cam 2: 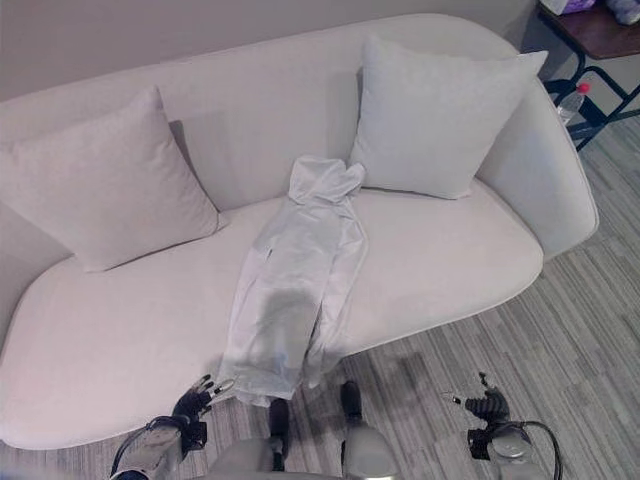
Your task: Hang the clothes on the sofa on the clothes rack.
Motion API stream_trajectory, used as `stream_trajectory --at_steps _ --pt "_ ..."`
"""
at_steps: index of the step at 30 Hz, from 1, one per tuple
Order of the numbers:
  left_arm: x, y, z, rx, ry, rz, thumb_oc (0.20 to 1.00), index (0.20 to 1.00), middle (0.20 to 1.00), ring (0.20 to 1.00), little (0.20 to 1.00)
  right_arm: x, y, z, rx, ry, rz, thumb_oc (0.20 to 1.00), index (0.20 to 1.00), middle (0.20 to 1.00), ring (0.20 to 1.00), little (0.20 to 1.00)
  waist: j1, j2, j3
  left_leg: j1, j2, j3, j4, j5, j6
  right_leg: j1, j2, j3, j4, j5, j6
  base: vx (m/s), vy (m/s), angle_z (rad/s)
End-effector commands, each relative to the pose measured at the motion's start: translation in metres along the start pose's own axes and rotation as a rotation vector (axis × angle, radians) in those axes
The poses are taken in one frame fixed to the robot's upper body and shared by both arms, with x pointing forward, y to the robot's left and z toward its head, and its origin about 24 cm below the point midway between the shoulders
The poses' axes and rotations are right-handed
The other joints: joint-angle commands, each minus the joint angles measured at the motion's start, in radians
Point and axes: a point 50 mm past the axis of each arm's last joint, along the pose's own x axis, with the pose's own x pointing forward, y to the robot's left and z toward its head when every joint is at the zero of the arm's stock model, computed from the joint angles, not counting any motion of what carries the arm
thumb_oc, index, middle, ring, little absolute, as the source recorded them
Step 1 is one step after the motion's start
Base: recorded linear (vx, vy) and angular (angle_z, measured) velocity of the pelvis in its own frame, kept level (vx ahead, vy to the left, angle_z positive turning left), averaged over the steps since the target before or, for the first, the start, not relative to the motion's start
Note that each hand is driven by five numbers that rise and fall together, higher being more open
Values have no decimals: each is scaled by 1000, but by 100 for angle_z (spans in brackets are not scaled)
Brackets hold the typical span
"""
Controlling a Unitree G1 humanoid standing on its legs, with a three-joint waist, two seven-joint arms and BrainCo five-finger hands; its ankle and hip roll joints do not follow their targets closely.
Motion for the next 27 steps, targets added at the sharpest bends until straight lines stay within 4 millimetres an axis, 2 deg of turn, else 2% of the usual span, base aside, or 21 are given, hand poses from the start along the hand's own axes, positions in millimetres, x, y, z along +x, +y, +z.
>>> stream_trajectory --at_steps 1,2,4,5,6,7,9,10,11,12,13,14,18,19,20,24,27 --pt "10 1 44 77 -142 7 1000 1000 1000 1000 1000 13 -38 42 29 -144 -132 1000 1000 1000 1000 1000 16 -24 4 -75 43 -25 7 11 -32 -1 -80 14 67 -82 84 -96 1 3" --pt "13 -4 70 127 -225 -3 1000 1000 1000 1000 1000 17 -51 62 46 -203 -178 1000 1000 1000 1000 1000 13 -25 28 -100 46 -31 13 15 -31 -25 -78 15 70 -75 83 -125 6 6" --pt "15 -8 110 205 -337 -3 1000 1000 1000 1000 1000 23 -65 91 101 -277 -228 1000 1000 1000 1000 1000 12 -24 54 -128 47 -36 14 22 -32 -53 -75 14 69 -64 83 -101 -5 6" --pt "15 -8 111 204 -339 -3 1000 1000 1000 1000 1000 23 -65 92 102 -278 -228 1000 1000 1000 1000 1000 11 -24 55 -129 47 -36 15 23 -32 -54 -75 13 69 -64 83 -65 -9 5" --pt "15 -9 130 229 -386 3 1000 1000 1000 1000 1000 26 -70 105 151 -309 -242 1000 1000 1000 1000 1000 11 -24 68 -142 47 -40 15 25 -33 -69 -74 14 70 -60 84 -94 -14 9" --pt "12 -14 168 283 -499 8 1000 1000 1000 1000 1000 27 -77 125 265 -366 -261 1000 1000 1000 1000 1000 10 -27 90 -176 46 -48 18 35 -34 -95 -74 11 68 -49 85 -127 -16 9" --pt "5 -22 211 345 -619 12 1000 1000 1000 1000 1000 28 -86 148 340 -428 -275 1000 1000 1000 1000 1000 11 -31 114 -213 47 -56 23 43 -38 -125 -74 12 64 -37 86 -113 -24 11" --pt "1 -25 230 369 -667 18 1000 1000 1000 1000 1000 29 -89 156 358 -442 -282 1000 1000 1000 1000 1000 10 -32 122 -230 45 -60 27 47 -40 -136 -75 8 61 -32 86 -54 -21 8" --pt "1 -25 230 368 -668 18 1000 1000 1000 1000 1000 29 -89 157 358 -442 -282 1000 1000 1000 1000 1000 9 -32 122 -230 45 -61 27 46 -40 -136 -75 8 61 -32 86 -40 -9 12" --pt "-4 -28 252 402 -724 33 1000 1000 1000 1000 1000 31 -92 165 392 -455 -281 1000 1000 1000 1000 1000 8 -34 132 -249 43 -65 31 50 -43 -148 -75 5 58 -24 89 -79 -10 11" --pt "-19 -29 297 466 -832 74 1000 1000 1000 1000 1000 31 -106 187 438 -490 -304 1000 1000 1000 1000 1000 5 -37 153 -285 39 -72 42 54 -47 -176 -76 5 53 -12 97 -120 -14 11" --pt "-34 -26 333 524 -914 129 1000 1000 1000 1000 1000 32 -115 204 473 -507 -315 1000 1000 1000 1000 1000 8 -36 165 -313 34 -79 47 61 -51 -194 -78 3 47 -3 102 -121 -16 4" --pt "-71 -18 399 652 -1030 260 1000 1000 1000 1000 1000 28 -133 251 498 -552 -322 1000 1000 1000 1000 1000 4 -34 187 -366 28 -95 47 76 -55 -247 -82 6 42 15 111 -55 11 8" --pt "-91 -13 425 773 -1067 378 1000 1000 1000 1000 1000 19 -142 283 508 -608 -325 1000 1000 1000 1000 1000 2 -34 200 -389 27 -91 49 81 -57 -267 -85 8 35 26 117 -68 35 -4" --pt "-107 -11 444 770 -1106 424 1000 1000 1000 1000 1000 9 -149 309 527 -664 -329 1000 1000 1000 1000 1000 1 -35 209 -415 25 -92 53 84 -57 -287 -89 8 28 35 121 -70 28 -3" --pt "-128 -18 466 787 -1153 489 1000 1000 1000 1000 1000 -7 -157 345 518 -716 -334 1000 1000 1000 1000 1000 9 -27 214 -460 12 -98 68 86 -54 -316 -98 8 17 46 126 -18 27 6" --pt "-137 -24 474 800 -1179 503 1000 1000 1000 1000 1000 -16 -152 368 448 -748 -319 1000 1000 1000 1000 1000 18 -14 219 -484 0 -103 76 85 -50 -337 -107 7 19 48 127 -5 35 9"
